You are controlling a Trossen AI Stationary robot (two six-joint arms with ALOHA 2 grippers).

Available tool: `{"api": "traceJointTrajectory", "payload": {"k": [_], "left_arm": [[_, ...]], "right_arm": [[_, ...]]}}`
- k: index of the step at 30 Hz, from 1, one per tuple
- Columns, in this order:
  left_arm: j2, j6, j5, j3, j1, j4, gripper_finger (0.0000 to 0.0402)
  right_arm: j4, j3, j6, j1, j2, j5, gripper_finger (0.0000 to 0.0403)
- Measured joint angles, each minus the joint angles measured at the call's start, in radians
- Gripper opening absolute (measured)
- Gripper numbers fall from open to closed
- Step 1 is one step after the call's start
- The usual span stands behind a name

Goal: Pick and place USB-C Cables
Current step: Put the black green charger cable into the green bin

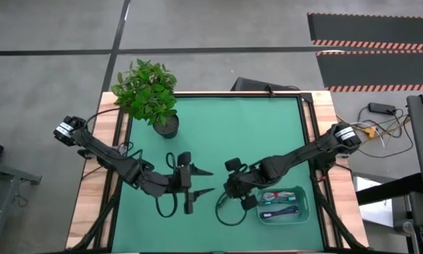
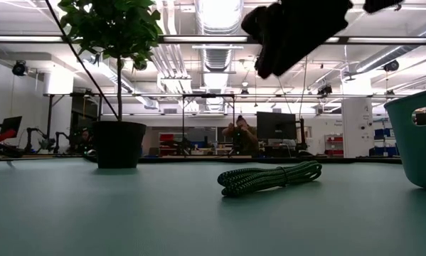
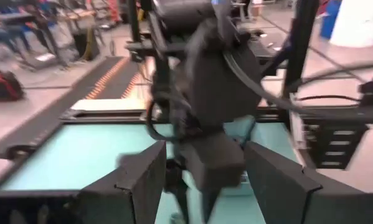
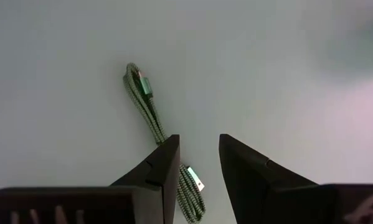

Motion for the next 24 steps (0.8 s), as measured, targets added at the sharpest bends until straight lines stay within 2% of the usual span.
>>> {"api": "traceJointTrajectory", "payload": {"k": [4,10,14,21,24], "left_arm": [[-0.011,0.086,-0.083,0.000,0.000,0.001,0.0201],[-0.014,0.185,-0.270,0.000,0.001,0.000,0.0201],[-0.014,0.218,-0.295,-0.001,0.001,-0.001,0.0201],[-0.014,0.237,-0.295,-0.010,0.001,0.000,0.0201],[-0.014,0.236,-0.295,-0.024,0.001,0.000,0.0201]], "right_arm": [[0.001,-0.001,-0.014,-0.006,0.041,0.001,0.0105],[0.031,-0.001,-0.033,-0.007,0.115,0.010,0.0105],[0.033,-0.001,-0.045,-0.006,0.171,0.006,0.0105],[0.064,-0.002,-0.046,-0.006,0.219,-0.093,0.0105],[0.099,-0.001,-0.045,-0.006,0.226,-0.103,0.0105]]}}
